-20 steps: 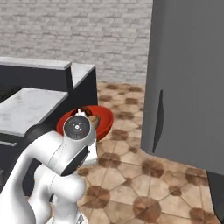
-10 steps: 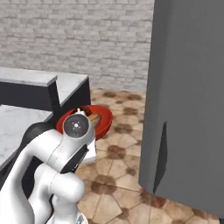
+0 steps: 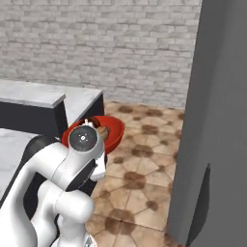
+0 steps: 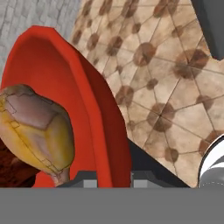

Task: Place the bowl with the corn and sweet potato on the second highest shelf of the fridge. Place the bowl with the chicken drumstick and steak on the top shelf of the fridge.

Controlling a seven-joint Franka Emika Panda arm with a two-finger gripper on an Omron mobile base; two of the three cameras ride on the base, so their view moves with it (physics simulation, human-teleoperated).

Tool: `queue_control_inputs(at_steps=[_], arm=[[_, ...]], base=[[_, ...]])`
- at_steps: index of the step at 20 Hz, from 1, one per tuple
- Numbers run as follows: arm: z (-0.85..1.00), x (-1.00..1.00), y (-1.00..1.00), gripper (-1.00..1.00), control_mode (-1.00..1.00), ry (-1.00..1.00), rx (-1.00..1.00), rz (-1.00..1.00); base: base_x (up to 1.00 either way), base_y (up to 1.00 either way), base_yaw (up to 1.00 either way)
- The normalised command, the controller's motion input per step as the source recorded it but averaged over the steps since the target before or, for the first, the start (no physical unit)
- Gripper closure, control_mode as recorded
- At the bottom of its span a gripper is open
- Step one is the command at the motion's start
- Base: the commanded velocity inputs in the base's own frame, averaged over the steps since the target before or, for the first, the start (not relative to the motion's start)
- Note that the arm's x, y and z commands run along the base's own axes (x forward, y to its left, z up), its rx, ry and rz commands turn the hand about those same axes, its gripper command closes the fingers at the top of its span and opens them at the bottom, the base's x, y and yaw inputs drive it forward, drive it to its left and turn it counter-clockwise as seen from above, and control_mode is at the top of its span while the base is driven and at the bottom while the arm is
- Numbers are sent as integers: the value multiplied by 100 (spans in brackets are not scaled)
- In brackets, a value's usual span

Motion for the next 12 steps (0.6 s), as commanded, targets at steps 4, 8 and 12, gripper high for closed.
queue_control_inputs(at_steps=[4, 8, 12], arm=[[0, 0, 0, 100, 100, 0, 0, 0], [0, 0, 0, 100, 100, 0, 0, 0], [0, 0, 0, 100, 100, 0, 0, 0]], base=[[96, 0, 0], [82, 13, 0], [98, 12, 0]])
